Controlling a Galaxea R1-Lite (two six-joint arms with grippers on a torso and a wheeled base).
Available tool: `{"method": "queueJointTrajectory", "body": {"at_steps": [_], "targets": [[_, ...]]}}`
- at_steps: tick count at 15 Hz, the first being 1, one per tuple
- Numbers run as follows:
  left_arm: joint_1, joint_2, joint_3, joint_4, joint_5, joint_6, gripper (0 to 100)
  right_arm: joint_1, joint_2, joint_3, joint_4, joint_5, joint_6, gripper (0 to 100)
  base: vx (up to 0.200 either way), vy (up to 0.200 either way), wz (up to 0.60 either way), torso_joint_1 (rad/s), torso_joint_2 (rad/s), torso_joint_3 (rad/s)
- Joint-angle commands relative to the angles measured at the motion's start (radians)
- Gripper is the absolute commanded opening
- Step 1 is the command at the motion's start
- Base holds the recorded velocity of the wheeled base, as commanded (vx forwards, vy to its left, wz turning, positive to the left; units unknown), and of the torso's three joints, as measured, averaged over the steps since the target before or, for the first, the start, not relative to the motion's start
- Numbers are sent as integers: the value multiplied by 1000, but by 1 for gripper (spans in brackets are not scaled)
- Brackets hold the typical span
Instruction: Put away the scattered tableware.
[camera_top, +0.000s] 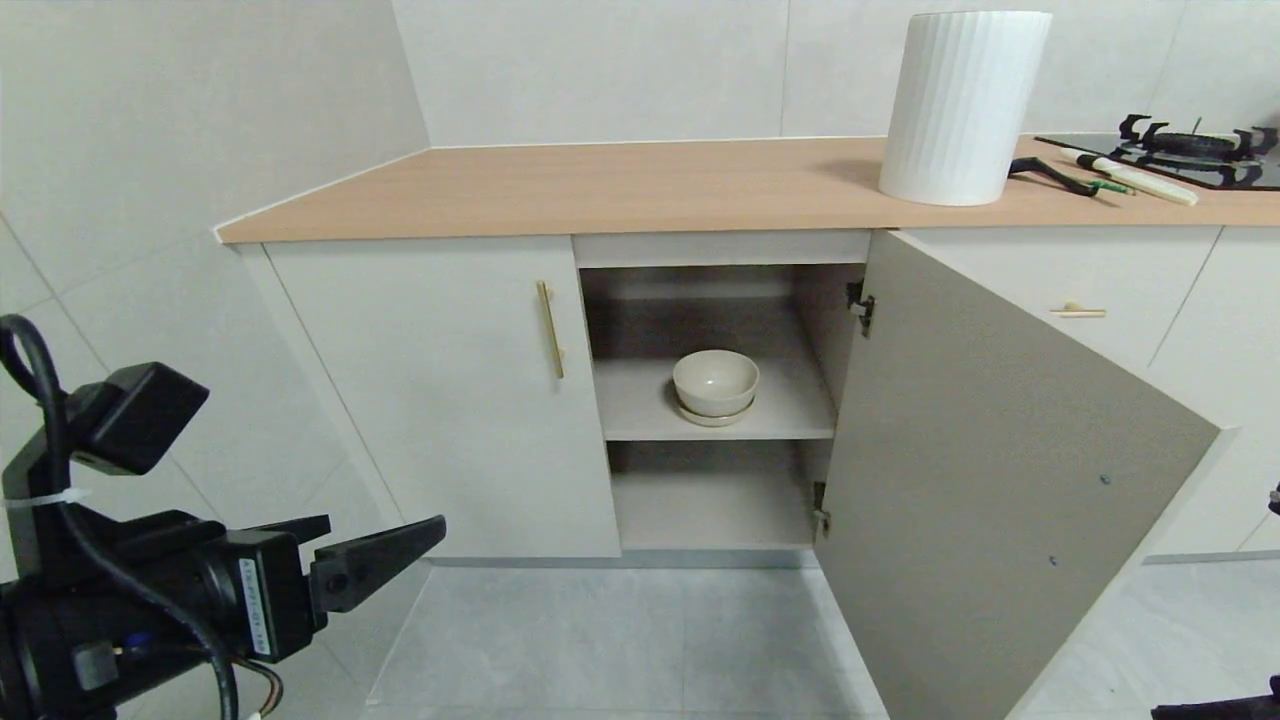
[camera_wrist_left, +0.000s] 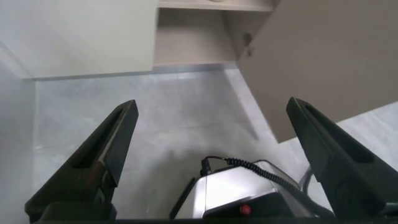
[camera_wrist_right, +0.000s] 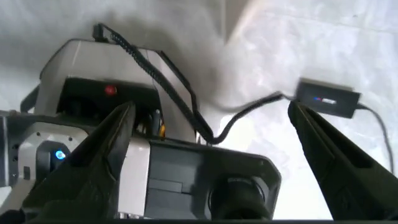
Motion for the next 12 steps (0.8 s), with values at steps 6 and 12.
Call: {"method": "queueJointTrajectory", "body": {"at_steps": [6, 12], "targets": [[0, 6, 0, 0, -1, -1, 100, -401, 26, -11, -15, -82, -204, 100, 0, 0, 0, 0, 0, 0], [0, 3, 0, 0, -1, -1, 100, -560, 222, 66, -411, -71, -158, 100, 0, 0, 0, 0, 0, 0]]}}
